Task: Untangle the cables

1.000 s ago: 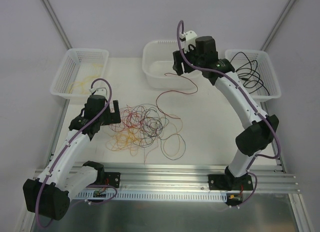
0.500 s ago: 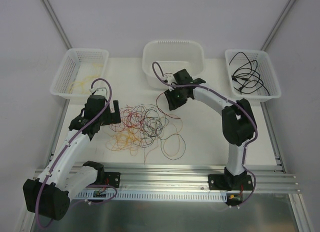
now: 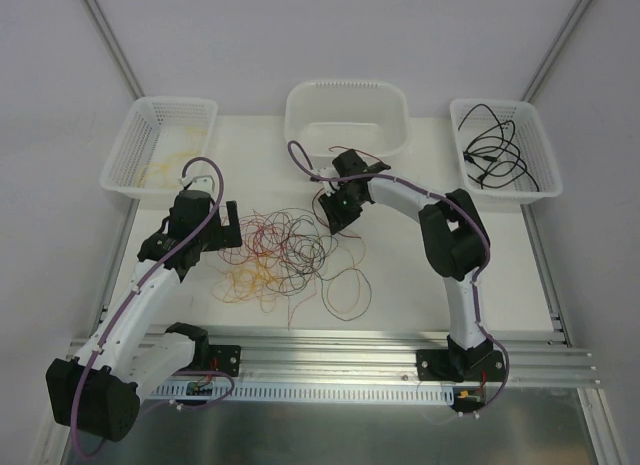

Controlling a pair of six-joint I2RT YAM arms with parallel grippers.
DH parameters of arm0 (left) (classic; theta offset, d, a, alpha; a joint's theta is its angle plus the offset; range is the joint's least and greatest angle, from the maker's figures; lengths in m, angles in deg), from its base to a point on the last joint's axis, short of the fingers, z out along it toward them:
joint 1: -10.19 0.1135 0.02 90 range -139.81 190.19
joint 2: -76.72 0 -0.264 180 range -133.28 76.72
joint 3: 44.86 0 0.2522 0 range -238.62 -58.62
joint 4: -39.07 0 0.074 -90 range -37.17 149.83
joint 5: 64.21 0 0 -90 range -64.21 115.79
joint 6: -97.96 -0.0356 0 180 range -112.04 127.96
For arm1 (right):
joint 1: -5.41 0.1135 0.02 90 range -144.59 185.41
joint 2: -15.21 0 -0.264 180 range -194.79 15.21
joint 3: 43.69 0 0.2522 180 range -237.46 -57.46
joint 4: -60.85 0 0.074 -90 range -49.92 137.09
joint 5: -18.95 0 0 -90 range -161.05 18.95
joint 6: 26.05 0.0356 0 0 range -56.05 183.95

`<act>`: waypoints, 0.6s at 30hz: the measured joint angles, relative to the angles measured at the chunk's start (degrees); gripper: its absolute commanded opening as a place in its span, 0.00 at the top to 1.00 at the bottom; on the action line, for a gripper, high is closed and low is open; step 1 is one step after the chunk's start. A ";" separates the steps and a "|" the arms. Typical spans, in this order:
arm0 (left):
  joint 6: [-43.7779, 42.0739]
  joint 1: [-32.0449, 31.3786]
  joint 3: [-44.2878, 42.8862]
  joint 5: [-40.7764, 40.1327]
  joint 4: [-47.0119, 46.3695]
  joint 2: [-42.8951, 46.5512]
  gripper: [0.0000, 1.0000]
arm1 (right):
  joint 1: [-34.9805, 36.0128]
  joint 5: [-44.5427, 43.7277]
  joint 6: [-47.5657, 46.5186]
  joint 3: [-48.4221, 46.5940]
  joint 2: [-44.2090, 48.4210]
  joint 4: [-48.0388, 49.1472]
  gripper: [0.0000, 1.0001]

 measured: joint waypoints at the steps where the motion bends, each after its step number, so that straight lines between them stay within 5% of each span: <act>1: 0.00 0.00 0.00 0.00 0.02 0.00 0.01 | 0.00 0.00 -0.13 -0.20 -0.44 0.00 0.70; 5: 0.00 0.00 0.00 0.00 0.00 0.00 0.01 | -0.04 -0.02 -0.50 -0.61 -1.66 -0.20 0.78; 9: 0.00 0.00 0.00 0.00 0.00 0.00 0.01 | -0.04 -0.04 -1.01 -1.20 -2.10 -0.48 0.99; 18: 0.00 0.00 0.00 0.13 0.00 0.00 0.01 | 0.00 -0.35 -1.49 -2.97 2.23 -5.38 0.99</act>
